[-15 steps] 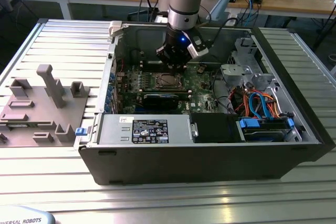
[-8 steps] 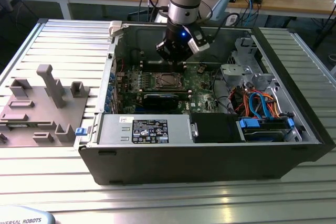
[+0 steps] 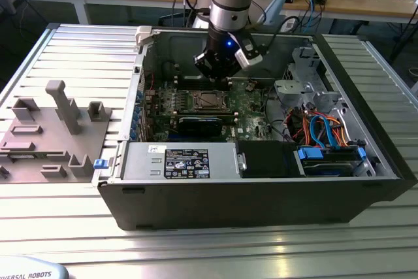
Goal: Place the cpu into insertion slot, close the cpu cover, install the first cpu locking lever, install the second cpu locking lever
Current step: 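Install the first cpu locking lever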
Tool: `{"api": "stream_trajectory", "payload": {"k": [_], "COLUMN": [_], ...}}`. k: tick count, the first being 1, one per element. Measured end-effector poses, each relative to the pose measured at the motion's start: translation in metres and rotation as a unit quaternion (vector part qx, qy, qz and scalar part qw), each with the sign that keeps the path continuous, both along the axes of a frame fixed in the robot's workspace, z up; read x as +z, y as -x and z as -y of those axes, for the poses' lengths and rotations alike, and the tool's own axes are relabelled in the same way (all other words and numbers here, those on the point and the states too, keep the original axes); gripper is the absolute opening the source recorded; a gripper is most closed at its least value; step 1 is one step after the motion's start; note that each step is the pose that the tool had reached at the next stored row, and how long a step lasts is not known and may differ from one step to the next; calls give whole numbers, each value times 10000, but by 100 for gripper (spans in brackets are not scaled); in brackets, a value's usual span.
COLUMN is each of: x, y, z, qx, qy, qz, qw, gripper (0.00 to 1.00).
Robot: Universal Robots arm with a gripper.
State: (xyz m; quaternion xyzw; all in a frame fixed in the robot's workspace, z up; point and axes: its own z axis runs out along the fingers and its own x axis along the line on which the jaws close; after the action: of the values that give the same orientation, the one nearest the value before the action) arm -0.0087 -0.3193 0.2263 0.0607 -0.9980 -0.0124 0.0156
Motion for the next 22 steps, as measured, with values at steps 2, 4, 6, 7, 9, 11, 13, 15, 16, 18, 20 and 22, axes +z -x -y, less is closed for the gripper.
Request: {"api": "stream_trajectory", "payload": {"k": [2, 4, 6, 7, 9, 11, 13, 15, 16, 18, 20, 22], "x": [0, 0, 0, 0, -1, 0, -1, 3, 16, 56, 117, 185], "y": [0, 0, 0, 0, 0, 0, 0, 0, 0, 0, 0, 0], "z": [44, 86, 143, 163, 214, 237, 254, 265, 269, 270, 270, 270], "qx": [0, 0, 0, 0, 0, 0, -1, 1, 0, 0, 0, 0], "qy": [4, 10, 23, 30, 72, 117, 155, 159, 160, 159, 159, 159], "qz": [0, 0, 0, 0, 1, 0, 1, 0, 0, 0, 0, 0], "qw": [10000, 10000, 10000, 10000, 10000, 9999, 9999, 9999, 9999, 9999, 9999, 9999], "gripper": [11, 11, 11, 11, 11, 11, 11, 11, 11, 11, 11, 11]}}
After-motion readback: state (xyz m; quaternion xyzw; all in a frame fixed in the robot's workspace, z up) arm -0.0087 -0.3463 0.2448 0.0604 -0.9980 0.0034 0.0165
